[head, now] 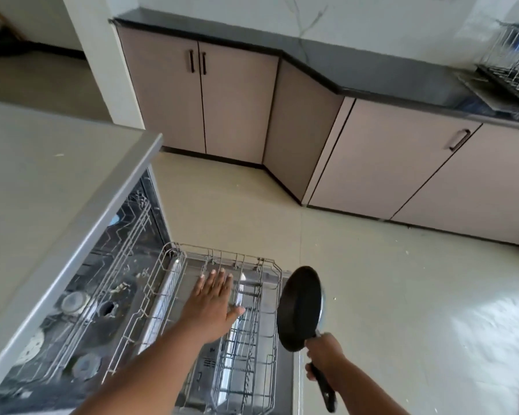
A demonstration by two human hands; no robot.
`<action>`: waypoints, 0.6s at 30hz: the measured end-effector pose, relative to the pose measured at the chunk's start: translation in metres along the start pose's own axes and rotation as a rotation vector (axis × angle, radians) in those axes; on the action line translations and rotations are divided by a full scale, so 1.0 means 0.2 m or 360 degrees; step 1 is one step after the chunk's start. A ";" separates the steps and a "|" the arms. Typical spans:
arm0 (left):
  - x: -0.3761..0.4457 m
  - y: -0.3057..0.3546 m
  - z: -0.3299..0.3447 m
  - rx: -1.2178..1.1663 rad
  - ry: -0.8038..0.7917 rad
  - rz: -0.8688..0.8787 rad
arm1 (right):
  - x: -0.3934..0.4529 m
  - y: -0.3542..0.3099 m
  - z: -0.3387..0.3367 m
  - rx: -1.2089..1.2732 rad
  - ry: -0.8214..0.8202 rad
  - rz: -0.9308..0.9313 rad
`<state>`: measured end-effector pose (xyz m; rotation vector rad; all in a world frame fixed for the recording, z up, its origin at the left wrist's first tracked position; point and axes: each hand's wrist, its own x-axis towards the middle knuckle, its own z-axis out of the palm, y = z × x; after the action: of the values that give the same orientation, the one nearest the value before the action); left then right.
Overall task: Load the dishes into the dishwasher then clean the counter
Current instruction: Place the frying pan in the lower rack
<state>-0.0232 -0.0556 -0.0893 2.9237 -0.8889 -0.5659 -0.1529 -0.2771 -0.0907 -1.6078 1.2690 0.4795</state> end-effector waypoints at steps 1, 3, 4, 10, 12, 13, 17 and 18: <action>0.04 -0.02 0.03 -0.0032 -0.0016 0.0011 | 0.03 0.00 0.06 -0.0009 0.0012 0.0031; 0.09 -0.05 0.12 -0.0025 -0.0089 0.0033 | 0.10 -0.01 0.17 -0.0044 0.0003 0.0061; 0.12 -0.05 0.18 -0.0029 -0.0135 0.0033 | 0.15 -0.02 0.24 -0.0053 -0.0008 0.0066; 0.23 -0.06 0.53 -0.0067 -0.0489 0.0006 | 0.54 -0.08 0.57 -0.0136 0.0125 -0.0107; 0.28 -0.06 0.65 -0.0172 -0.0543 -0.0047 | 0.71 -0.10 0.65 -0.0166 0.0207 -0.0143; 0.31 -0.06 0.73 -0.0229 -0.0392 -0.0076 | 0.79 -0.11 0.68 -0.0167 0.0232 -0.0145; 0.44 -0.08 0.97 -0.0224 -0.0407 -0.0121 | 1.07 -0.13 0.77 -0.0186 0.0273 -0.0134; 0.48 -0.08 1.02 -0.0233 -0.0413 -0.0162 | 1.12 -0.12 0.78 -0.0190 0.0270 -0.0134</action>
<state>-0.0130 -0.0789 -0.3140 2.8168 -0.6855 -0.9901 -0.0071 -0.2547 -0.3218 -1.8265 1.3125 0.3788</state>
